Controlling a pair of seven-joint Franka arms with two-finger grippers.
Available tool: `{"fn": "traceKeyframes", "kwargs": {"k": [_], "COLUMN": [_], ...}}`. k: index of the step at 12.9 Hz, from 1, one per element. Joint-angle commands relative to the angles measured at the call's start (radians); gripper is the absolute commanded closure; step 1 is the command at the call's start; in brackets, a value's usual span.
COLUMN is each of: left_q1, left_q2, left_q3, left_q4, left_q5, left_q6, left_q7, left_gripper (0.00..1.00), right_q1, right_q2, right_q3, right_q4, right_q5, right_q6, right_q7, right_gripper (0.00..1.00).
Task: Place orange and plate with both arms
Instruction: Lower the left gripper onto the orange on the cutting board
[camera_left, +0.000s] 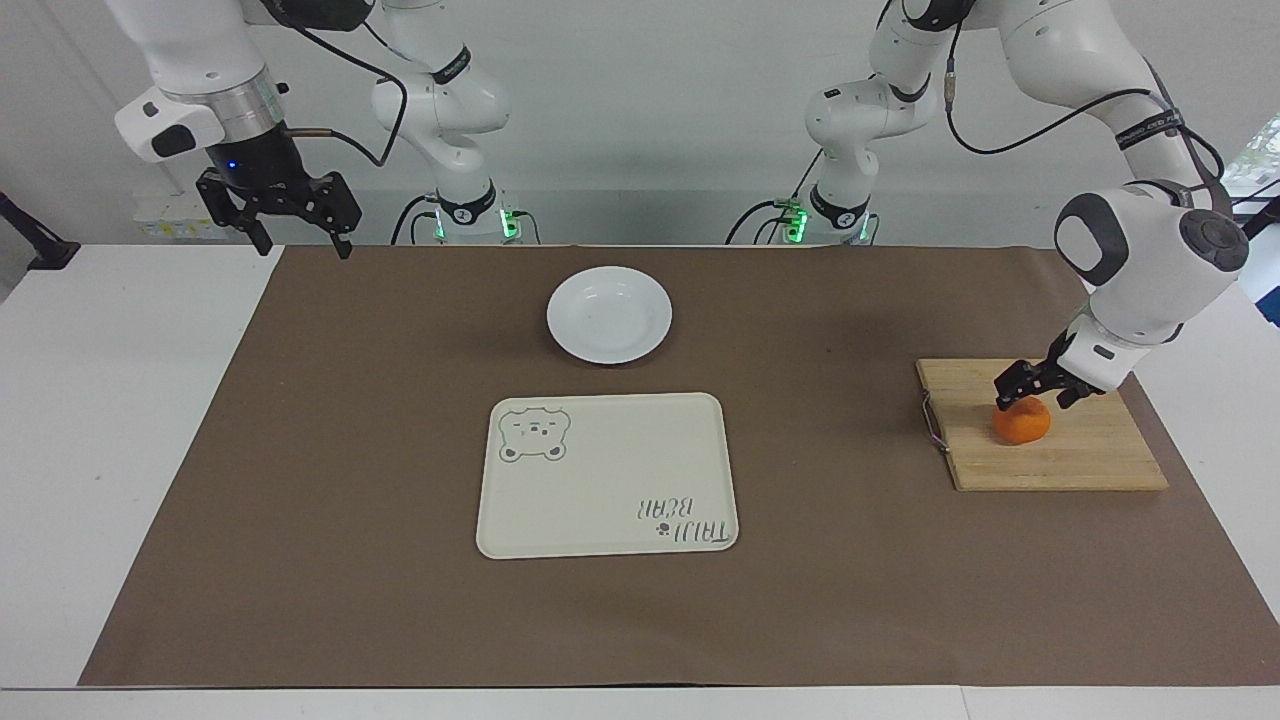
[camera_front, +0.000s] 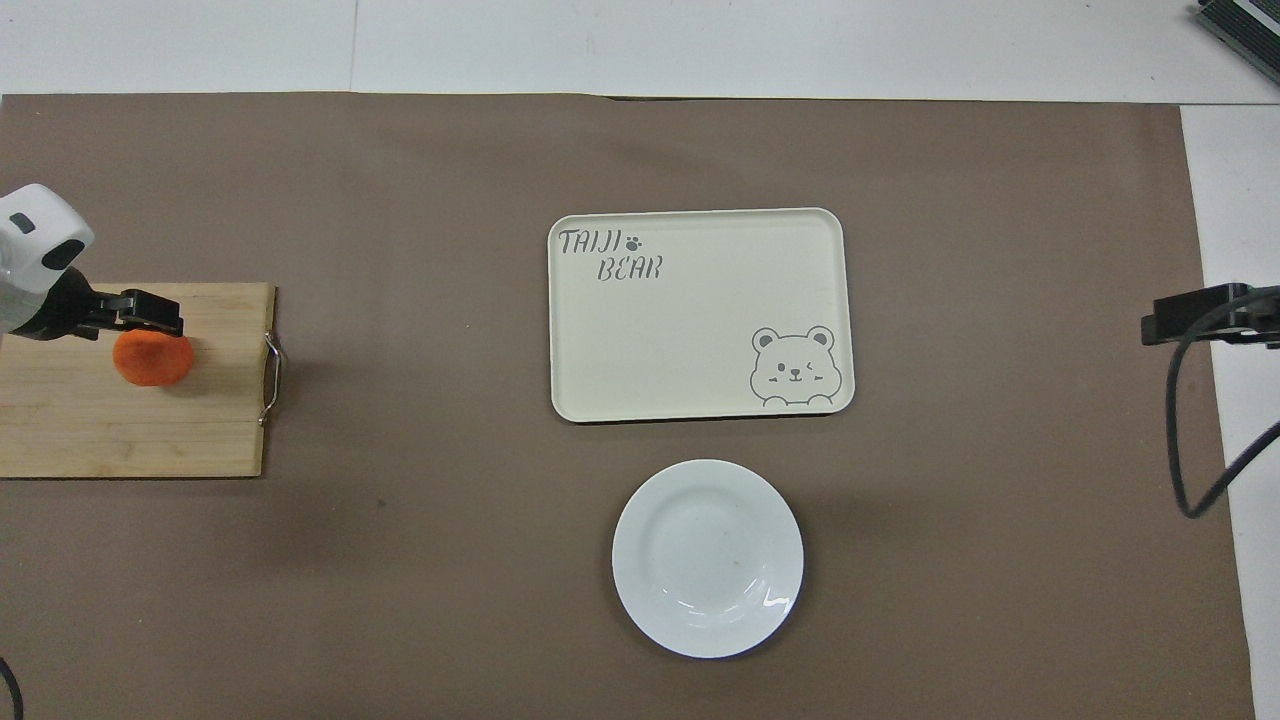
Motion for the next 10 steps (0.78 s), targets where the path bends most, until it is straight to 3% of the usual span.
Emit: {"fn": "traceKeyframes", "kwargs": {"k": [1, 10], "left_q1": [0.020, 0.046], "left_q2": [0.006, 0.060], "left_q3": [-0.007, -0.007], "left_q4": [-0.050, -0.128], "left_q5": [-0.011, -0.011], "left_q6": [0.063, 0.218], "left_q7": [0.044, 0.126], "left_gripper": [0.00, 0.00], "right_q1": [-0.012, -0.012], "right_q2": [0.001, 0.001], "right_q3": [0.007, 0.007], "right_q4": [0.010, 0.010], "right_q5": [0.006, 0.006], "right_q6": [-0.007, -0.007], "right_q7": [0.019, 0.019], "right_gripper": [0.00, 0.00]}}
